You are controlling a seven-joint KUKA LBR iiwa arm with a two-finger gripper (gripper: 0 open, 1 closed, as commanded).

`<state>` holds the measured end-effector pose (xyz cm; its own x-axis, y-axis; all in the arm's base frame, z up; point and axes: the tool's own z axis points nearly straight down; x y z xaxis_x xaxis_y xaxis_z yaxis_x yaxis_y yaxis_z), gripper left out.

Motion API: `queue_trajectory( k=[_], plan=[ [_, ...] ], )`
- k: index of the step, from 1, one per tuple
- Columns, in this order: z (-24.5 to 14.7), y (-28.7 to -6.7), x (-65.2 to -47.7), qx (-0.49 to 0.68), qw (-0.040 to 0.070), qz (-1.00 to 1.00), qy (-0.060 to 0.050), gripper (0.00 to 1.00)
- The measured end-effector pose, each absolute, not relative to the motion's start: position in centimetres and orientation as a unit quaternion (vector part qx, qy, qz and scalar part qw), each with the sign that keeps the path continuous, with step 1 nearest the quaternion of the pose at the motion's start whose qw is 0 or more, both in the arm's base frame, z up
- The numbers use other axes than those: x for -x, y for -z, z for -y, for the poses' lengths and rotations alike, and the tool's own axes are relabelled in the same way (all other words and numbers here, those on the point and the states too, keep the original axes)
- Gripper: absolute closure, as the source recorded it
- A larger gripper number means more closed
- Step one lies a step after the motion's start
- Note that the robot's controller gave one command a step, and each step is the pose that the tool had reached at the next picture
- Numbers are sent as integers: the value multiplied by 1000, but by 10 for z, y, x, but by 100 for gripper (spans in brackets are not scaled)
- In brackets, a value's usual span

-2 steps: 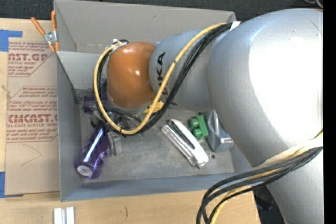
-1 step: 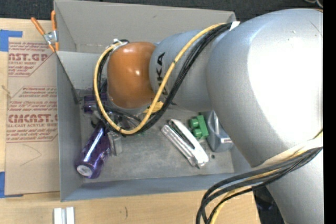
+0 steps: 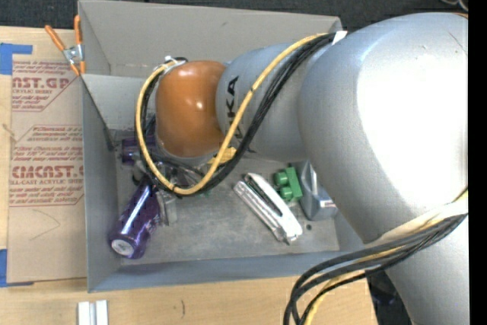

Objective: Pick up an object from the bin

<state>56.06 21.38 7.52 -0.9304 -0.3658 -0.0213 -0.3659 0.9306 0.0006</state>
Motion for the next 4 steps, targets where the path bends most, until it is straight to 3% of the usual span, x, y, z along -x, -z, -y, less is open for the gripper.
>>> queue_trajectory(
  k=[1, 2, 3, 4],
  plan=[
    [-214, -75, -561, 186, 10, -982, -2, 100],
    [-217, -112, -558, 186, 5, -983, -1, 100],
    [-221, -127, -574, 188, 15, -982, -3, 100],
    [-218, -80, -563, 202, 8, -979, -2, 100]
  ],
)
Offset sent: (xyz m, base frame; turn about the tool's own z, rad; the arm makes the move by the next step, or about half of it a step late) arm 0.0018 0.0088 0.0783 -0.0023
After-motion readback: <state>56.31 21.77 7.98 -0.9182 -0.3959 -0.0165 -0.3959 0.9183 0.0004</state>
